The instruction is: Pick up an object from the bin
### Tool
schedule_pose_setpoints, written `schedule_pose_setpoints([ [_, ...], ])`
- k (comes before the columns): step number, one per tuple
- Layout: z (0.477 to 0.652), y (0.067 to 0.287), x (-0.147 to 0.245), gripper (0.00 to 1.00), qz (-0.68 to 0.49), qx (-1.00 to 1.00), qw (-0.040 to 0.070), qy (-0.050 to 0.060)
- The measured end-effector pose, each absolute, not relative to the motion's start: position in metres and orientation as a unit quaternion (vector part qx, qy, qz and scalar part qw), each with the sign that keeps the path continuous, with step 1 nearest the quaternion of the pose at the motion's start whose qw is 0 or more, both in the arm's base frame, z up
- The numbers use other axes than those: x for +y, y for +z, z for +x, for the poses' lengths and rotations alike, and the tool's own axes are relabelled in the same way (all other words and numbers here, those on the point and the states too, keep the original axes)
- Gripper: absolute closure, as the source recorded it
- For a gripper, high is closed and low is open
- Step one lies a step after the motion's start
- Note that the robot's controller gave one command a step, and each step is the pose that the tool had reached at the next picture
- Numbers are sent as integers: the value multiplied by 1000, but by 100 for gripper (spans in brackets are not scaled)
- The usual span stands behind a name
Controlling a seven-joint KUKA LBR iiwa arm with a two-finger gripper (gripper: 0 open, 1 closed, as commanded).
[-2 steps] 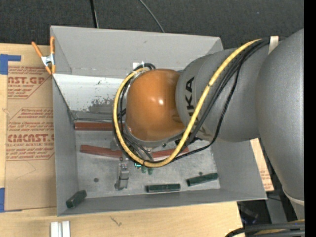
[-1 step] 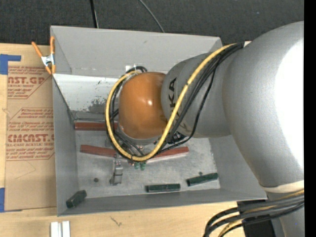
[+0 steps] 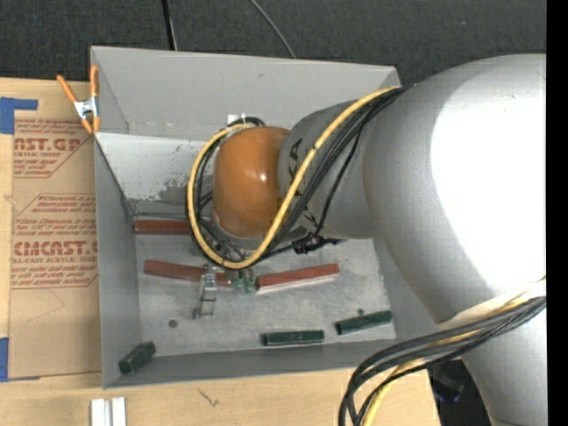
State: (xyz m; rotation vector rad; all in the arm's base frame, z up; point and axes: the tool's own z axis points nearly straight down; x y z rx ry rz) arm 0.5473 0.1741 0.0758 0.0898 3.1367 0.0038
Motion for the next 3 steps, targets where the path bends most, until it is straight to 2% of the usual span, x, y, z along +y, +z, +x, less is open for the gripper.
schedule_pose_setpoints([
  [1,578,70,173,100,-50,999,1,1],
  [2,578,70,173,100,-50,999,1,1],
  [3,575,218,176,100,-76,997,2,1],
])
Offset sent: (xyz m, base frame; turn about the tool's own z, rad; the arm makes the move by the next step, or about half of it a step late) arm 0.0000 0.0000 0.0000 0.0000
